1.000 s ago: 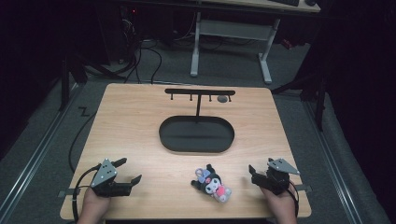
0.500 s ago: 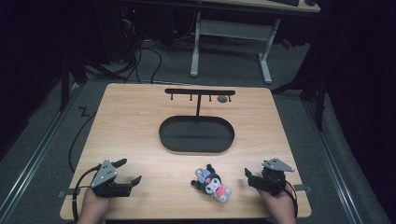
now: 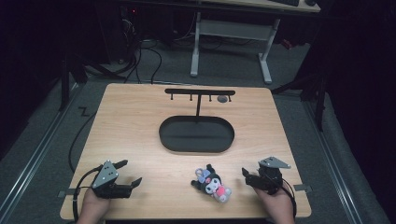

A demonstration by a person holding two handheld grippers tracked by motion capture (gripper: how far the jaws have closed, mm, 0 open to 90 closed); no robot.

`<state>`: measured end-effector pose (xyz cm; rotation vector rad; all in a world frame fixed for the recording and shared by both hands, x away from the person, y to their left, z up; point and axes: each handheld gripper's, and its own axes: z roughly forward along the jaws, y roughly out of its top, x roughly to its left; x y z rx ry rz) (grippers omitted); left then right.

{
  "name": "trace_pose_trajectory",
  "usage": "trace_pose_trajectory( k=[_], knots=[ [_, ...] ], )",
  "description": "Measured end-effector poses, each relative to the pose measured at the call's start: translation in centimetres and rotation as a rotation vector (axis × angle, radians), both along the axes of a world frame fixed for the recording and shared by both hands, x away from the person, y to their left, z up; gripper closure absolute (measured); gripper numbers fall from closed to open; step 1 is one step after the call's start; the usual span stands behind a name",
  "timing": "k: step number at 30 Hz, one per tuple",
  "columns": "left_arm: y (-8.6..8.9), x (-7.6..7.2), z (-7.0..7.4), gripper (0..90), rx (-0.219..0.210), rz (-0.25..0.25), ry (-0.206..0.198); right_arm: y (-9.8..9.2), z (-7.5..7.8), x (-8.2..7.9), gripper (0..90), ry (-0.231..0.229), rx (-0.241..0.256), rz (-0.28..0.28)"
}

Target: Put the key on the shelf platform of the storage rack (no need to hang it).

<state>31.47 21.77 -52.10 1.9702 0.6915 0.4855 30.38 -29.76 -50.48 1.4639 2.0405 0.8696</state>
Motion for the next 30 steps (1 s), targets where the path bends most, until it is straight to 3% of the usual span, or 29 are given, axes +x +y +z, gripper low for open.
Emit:
trace_pose_trajectory(
  k=[8, 17, 30],
  knots=[
    [0.2, 0.1, 0.1, 15.3, -0.015, -0.002, 0.000, -1.3, 0.1, 0.8, 24.5, 0.092, 0.043, -0.011],
    [0.2, 0.1, 0.2, 15.4, -0.021, -0.003, -0.006, -1.0, 0.2, 0.7, 23.8, 0.214, -0.025, -0.004],
    [0.0, -0.1, 0.2, 15.4, -0.018, -0.015, -0.006, 0.1, 2.1, 2.1, 24.7, 0.308, -0.104, 0.080]
  ],
)
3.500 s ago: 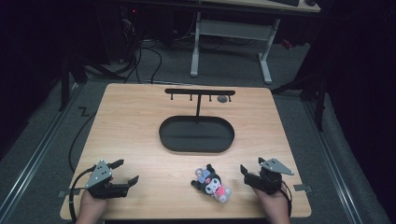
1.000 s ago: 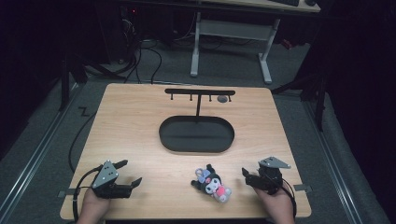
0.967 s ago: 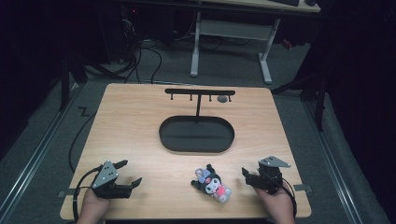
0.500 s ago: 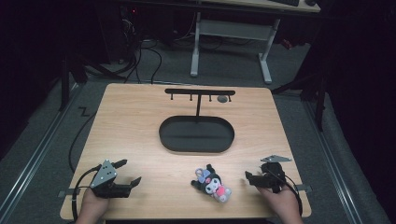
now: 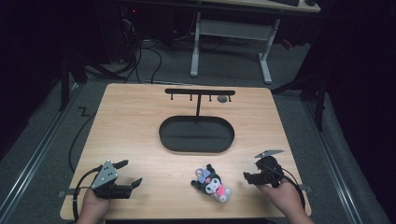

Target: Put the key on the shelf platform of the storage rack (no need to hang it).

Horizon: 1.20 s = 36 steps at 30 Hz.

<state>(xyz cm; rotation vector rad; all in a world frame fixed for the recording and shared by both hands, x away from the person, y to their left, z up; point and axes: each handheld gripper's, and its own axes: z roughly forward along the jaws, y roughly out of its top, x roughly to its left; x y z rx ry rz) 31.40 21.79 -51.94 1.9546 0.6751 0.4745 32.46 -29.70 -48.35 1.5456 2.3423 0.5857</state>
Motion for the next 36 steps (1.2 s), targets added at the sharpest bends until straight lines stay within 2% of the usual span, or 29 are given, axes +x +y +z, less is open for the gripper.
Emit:
trace_pose_trajectory(
  k=[4, 11, 17, 24, 30, 32, 34, 36],
  knots=[
    [-0.2, 0.0, -0.1, 15.4, 0.006, -0.007, 0.004, 0.2, 0.1, 0.6, 25.3, 0.036, -0.013, 0.008],
    [0.0, 0.2, -0.1, 15.4, 0.008, 0.000, 0.006, 0.5, 0.4, 1.4, 26.8, 0.092, -0.077, 0.063],
    [0.0, 0.3, -0.2, 15.6, 0.008, 0.002, 0.004, 0.8, 0.6, 1.8, 27.3, 0.146, -0.122, 0.079],
    [0.1, 0.2, -0.1, 15.5, 0.006, 0.002, 0.004, 1.3, 1.0, 1.6, 27.6, 0.174, -0.167, 0.121],
    [0.1, 0.2, -0.1, 15.5, 0.005, 0.004, 0.006, 2.5, 2.4, 1.0, 16.9, 0.192, -0.192, 0.170],
    [0.1, 0.2, -0.1, 15.5, 0.005, 0.003, 0.006, 2.9, 3.0, 0.8, 11.6, 0.199, -0.179, 0.195],
    [0.1, 0.2, -0.1, 15.5, 0.002, 0.001, 0.006, 3.4, 3.7, 0.7, 3.6, 0.194, -0.150, 0.193],
    [0.1, 0.2, -0.1, 15.5, 0.003, 0.001, 0.005, 3.8, 4.2, 0.6, 0.0, 0.189, -0.128, 0.194]
  ],
)
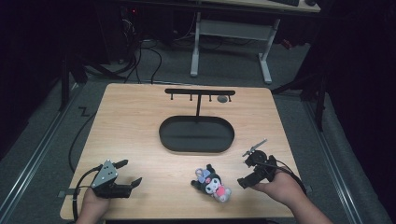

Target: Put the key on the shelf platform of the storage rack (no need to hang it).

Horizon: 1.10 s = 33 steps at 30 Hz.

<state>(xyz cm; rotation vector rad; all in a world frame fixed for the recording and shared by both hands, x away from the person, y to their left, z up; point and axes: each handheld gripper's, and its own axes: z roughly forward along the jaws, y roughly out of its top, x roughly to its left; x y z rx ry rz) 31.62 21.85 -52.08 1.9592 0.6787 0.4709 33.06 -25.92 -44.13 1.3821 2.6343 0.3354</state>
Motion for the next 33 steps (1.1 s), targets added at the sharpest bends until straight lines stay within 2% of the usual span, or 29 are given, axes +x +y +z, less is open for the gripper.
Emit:
trace_pose_trajectory(
  k=[2, 7, 13, 16, 26, 30, 33],
  knots=[
    [0.0, 0.0, 0.0, 15.5, -0.002, 0.000, 0.001, 0.6, 0.4, -0.2, 0.0, -0.001, 0.024, 0.007],
    [0.1, 0.0, 0.1, 15.5, -0.001, 0.002, -0.002, 2.2, 0.3, -0.6, 0.0, 0.024, 0.033, 0.019],
    [0.1, 0.0, 0.1, 15.5, 0.000, 0.005, -0.003, 4.3, -0.1, -0.9, 0.0, 0.024, 0.040, 0.098],
    [0.1, 0.1, 0.1, 15.5, -0.004, 0.006, -0.004, 5.5, -0.6, -1.3, 0.0, 0.031, 0.061, 0.111],
    [0.1, 0.1, 0.1, 15.5, -0.002, 0.004, -0.006, 7.1, -1.7, -1.9, 0.7, 0.054, 0.050, 0.171],
    [0.1, 0.1, 0.1, 15.5, -0.003, 0.004, -0.006, 7.5, -2.3, -2.1, 3.4, 0.076, 0.051, 0.161],
    [0.1, 0.1, 0.1, 15.5, -0.002, 0.003, -0.006, 7.6, -2.8, -2.1, 6.6, 0.080, 0.048, 0.175]
  ],
)
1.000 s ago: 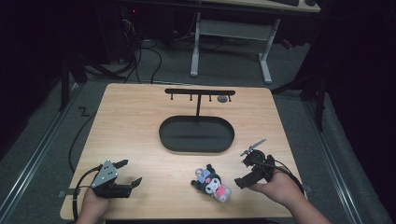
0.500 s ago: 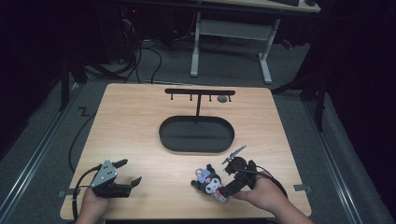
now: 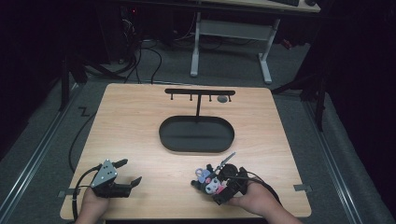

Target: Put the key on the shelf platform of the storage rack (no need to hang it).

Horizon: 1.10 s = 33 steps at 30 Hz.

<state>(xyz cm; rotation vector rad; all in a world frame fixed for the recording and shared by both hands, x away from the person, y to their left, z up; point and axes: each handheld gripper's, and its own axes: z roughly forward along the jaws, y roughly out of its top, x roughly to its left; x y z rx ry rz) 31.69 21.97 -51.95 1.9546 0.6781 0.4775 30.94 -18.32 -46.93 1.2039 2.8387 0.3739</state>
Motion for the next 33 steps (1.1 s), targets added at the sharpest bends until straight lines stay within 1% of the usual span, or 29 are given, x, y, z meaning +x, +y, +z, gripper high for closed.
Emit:
trace_pose_trajectory(
  k=[1, 4, 5, 7, 10, 13, 16, 19, 23, 26, 28, 33],
  knots=[
    [0.0, 0.0, 0.0, 15.5, 0.000, 0.000, 0.000, 0.1, -0.1, -0.1, 8.1, 0.007, -0.002, -0.006],
    [0.0, 0.0, 0.0, 15.6, 0.001, 0.000, 0.002, 0.3, -0.5, -0.2, 14.3, -0.001, -0.009, -0.003],
    [0.0, 0.0, 0.0, 15.5, 0.000, 0.000, 0.002, 0.3, -0.6, -0.2, 14.3, -0.005, -0.014, 0.009],
    [0.0, 0.0, 0.0, 15.5, 0.001, -0.001, 0.000, 0.4, -0.7, -0.3, 15.0, 0.002, -0.011, 0.016],
    [0.0, 0.0, 0.0, 15.5, 0.001, -0.002, 0.001, 0.7, -0.9, -0.5, 20.5, 0.007, -0.022, 0.009],
    [0.0, 0.0, 0.0, 15.6, 0.000, -0.002, 0.000, 0.9, -1.1, -0.7, 24.0, -0.001, -0.041, 0.031],
    [0.0, 0.0, 0.0, 15.6, -0.002, -0.002, 0.000, 1.1, -1.3, -0.8, 26.4, 0.007, -0.039, 0.040],
    [0.0, 0.0, 0.0, 15.6, 0.001, -0.002, 0.001, 1.2, -1.5, -0.7, 27.6, 0.018, -0.031, 0.028],
    [0.0, 0.0, 0.0, 15.6, 0.000, -0.002, 0.000, 1.2, -1.7, -0.8, 30.5, 0.012, -0.038, 0.031],
    [0.0, 0.0, 0.0, 15.6, -0.002, -0.001, 0.001, 1.2, -1.7, -0.8, 36.5, 0.000, -0.050, 0.046],
    [0.0, 0.0, 0.0, 15.6, -0.002, -0.001, 0.000, 1.2, -1.7, -0.8, 39.0, -0.006, -0.055, 0.038],
    [0.0, 0.0, 0.0, 15.6, 0.000, -0.002, 0.000, 1.2, -1.7, -0.9, 42.4, -0.009, -0.044, 0.047]
  ],
)
